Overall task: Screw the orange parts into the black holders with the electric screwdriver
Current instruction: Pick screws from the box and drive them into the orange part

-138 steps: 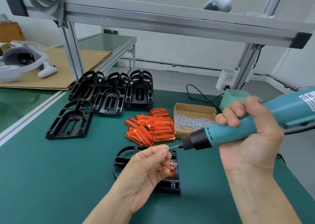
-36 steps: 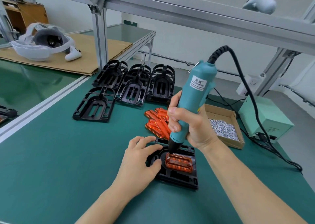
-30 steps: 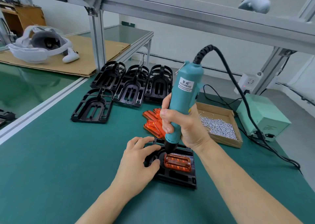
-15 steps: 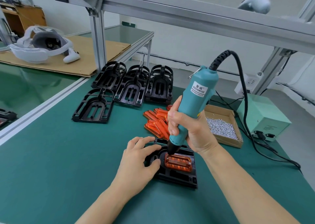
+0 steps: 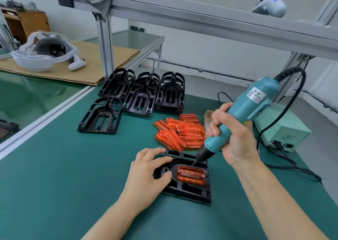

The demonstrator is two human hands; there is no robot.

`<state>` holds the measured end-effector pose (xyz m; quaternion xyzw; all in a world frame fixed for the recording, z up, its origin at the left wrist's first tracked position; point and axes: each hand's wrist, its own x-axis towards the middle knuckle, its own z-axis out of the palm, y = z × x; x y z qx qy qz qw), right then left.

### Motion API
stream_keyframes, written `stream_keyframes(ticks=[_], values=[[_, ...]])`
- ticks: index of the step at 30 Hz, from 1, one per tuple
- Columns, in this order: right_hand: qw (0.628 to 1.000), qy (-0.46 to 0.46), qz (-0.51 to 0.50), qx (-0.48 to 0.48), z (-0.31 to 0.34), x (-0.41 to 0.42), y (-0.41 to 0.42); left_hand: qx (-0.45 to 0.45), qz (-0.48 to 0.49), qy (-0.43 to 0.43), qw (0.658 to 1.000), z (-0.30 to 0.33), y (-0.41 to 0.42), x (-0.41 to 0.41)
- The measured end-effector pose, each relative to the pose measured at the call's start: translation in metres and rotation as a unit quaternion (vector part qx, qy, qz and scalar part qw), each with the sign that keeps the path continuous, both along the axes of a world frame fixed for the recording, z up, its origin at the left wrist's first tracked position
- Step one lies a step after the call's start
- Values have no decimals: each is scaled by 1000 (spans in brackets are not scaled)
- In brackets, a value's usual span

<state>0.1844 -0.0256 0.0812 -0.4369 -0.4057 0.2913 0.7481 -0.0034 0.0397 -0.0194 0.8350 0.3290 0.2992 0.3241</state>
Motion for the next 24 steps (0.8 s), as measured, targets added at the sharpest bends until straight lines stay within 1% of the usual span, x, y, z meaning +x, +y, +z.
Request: stream_keyframes(ticks=[3, 5, 7, 10, 12, 13, 15, 17, 21, 22, 24], values=[[996, -34, -83, -26, 4, 23, -19, 10, -2, 3, 1000, -1, 0, -1], [986, -71, -131, -73, 4, 41, -34, 11, -2, 3, 1000, -2, 0, -1], [966, -110, -183, -145, 1, 57, -52, 10, -2, 3, 1000, -2, -1, -1], [917, -176, -245, -260, -7, 78, -78, 7, -2, -2, 1000, -2, -1, -1], [880, -233, -245, -334, -13, 86, -91, 3, 0, -10, 1000, -2, -1, -1], [855, -268, -235, -377, -17, 89, -96, 1, 1, -14, 1000, -2, -1, -1], [790, -343, -208, -464, -28, 93, -102, -5, 3, -19, 1000, -1, -1, -1], [726, -412, -179, -521, -42, 94, -103, -8, 3, -21, 1000, -1, -1, -1], [629, -512, -132, -569, -63, 84, -93, -10, 3, -22, 1000, 0, -2, -2], [613, -531, -132, -570, -66, 81, -90, -11, 3, -22, 1000, 0, -3, -2], [595, -554, -139, -565, -70, 75, -84, -13, 3, -22, 1000, 0, -3, -2]])
